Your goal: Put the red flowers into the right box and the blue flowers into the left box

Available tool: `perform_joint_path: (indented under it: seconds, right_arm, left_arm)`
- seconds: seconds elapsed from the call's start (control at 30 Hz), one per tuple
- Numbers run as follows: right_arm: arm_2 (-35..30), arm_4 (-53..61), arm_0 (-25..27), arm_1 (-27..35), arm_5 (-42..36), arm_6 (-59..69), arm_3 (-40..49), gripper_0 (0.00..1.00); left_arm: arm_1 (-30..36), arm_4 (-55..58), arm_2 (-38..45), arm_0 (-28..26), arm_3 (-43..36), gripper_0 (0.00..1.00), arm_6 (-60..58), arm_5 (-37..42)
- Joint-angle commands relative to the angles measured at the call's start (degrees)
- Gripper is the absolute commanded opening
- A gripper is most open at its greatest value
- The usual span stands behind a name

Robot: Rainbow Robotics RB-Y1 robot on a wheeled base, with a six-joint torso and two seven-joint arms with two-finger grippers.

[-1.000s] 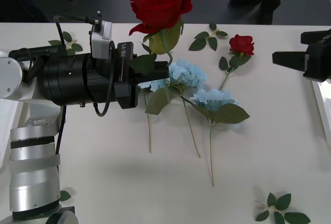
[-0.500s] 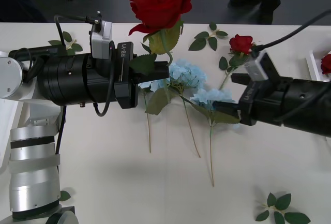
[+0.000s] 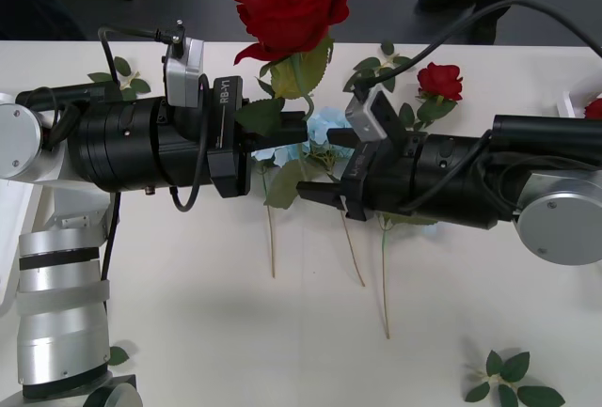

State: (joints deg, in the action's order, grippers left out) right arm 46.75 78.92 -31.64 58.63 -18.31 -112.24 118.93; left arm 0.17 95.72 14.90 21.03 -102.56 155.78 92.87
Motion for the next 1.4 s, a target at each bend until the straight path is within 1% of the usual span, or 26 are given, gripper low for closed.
perform_joint_path:
  seconds: [0.03,0.17,0.27,0.4,0.8,1.03,1.07,1.1,1.13,1.17,1.2,1.4]
  right_arm:
    - [-0.16,-0.08,-0.61,0.44,0.46,-2.1,0.6,0.88]
    - [-0.08,0.1,-0.61,2.02,0.99,-2.28,-0.89,0.89]
    - [0.28,1.68,-0.61,2.02,1.17,-2.63,-0.89,0.89]
    - [0.45,4.23,-0.61,0.52,1.26,-2.98,-0.45,0.88]
    - [0.45,7.3,-0.88,-4.05,1.26,-3.77,1.04,0.88]
    - [0.72,7.74,-0.88,-5.01,1.17,-3.95,1.13,0.88]
    - [0.72,7.74,-0.88,-5.01,1.26,-4.04,1.04,0.81]
    - [0.72,7.74,-0.88,-5.01,1.26,-4.04,0.95,0.75]
    - [0.72,7.74,-0.88,-5.01,1.17,-4.13,0.95,0.62]
    - [0.63,7.74,-0.88,-5.1,1.17,-4.04,0.95,0.17]
    - [0.63,7.74,-0.88,-5.01,1.17,-4.04,0.95,0.0]
    - [0.63,7.83,-0.88,-5.1,1.26,-4.04,0.6,0.0]
  left_arm:
    - [-0.35,0.17,-0.13,1.03,-2.03,0.0,-0.78,0.21]
    - [-0.35,0.17,-0.13,1.03,-2.03,0.0,-0.78,0.21]
    - [-0.35,0.17,-0.13,1.03,-2.03,0.0,-0.78,0.21]
    - [-0.35,0.17,-0.13,1.03,-2.03,0.0,-0.78,0.21]
    - [-0.35,0.17,-0.13,1.03,-2.03,0.0,-0.78,0.21]
    - [-0.35,0.17,-0.13,1.03,-2.03,0.0,-0.78,0.21]
    - [-0.35,0.17,-0.13,1.03,-2.03,0.0,-0.78,0.21]
    - [-0.35,0.17,-0.13,1.03,-2.03,0.0,-0.78,0.21]
    - [-0.35,0.17,-0.13,1.03,-2.03,0.0,-0.78,0.21]
    - [-0.35,0.17,-0.13,1.03,-2.03,0.0,-0.78,0.21]
    - [-0.35,0.17,-0.13,1.03,-2.03,0.0,-0.78,0.21]
    - [-0.35,0.17,-0.13,1.03,-2.03,0.0,-0.78,0.21]
